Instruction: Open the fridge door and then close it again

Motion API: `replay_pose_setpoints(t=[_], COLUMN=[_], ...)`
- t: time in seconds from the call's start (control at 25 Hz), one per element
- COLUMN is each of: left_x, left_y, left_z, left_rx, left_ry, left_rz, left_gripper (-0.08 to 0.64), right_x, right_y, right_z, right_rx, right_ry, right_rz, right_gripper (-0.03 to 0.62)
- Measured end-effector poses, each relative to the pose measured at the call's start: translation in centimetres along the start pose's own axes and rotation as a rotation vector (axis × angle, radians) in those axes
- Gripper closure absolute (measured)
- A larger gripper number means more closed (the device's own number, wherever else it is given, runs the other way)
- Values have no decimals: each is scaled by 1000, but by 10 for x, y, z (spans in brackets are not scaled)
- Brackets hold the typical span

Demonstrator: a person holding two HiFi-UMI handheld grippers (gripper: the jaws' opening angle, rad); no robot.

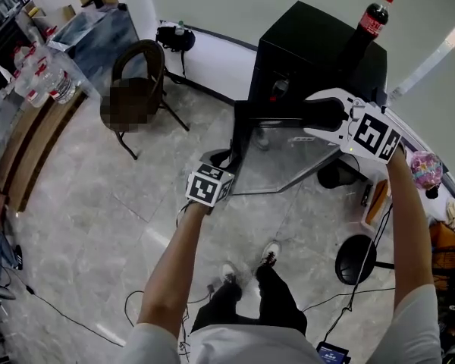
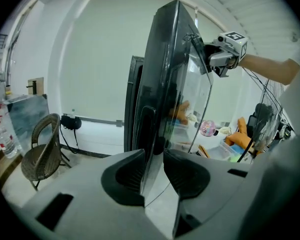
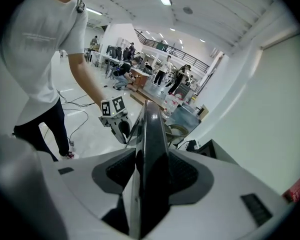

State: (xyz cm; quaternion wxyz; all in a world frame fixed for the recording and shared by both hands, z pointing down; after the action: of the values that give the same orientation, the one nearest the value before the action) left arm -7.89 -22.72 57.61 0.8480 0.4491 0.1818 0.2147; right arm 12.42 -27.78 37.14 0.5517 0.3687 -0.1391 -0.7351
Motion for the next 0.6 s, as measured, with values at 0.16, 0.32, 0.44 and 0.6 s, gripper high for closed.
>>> replay_pose_setpoints(t=[0.16, 0.32, 0.44, 0.6], left_x=[15, 35, 50, 81], left_y=[10, 20, 27, 42], left_z=[-11, -20, -29, -44], left_rx=[2, 7, 6, -6], left_ry=[-27, -74, -108, -144], left_rz=[-24, -60, -79, -106], left_gripper=[454, 457, 457, 462], right_x=[-10, -19, -30, -48], right_y=[0, 2, 2, 1], right_z=[-3, -9, -13, -19], right_rx=[21, 45, 58, 70], right_ry=[-25, -76, -82, -132], right_rz=[-46, -71, -124, -180], right_gripper=[383, 382, 378, 371])
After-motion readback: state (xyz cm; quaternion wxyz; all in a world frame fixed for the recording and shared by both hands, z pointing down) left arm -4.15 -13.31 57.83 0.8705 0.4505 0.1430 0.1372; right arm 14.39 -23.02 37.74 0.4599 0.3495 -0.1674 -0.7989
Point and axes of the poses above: the fingertips, and each gripper's own axes: z forward along the fingers, x to its right, y out of its underside, the point moved 7 cm from there along -z, backward along the fingers, and after that the axes turned 5 degrees about -y, right-handed, at the moved point
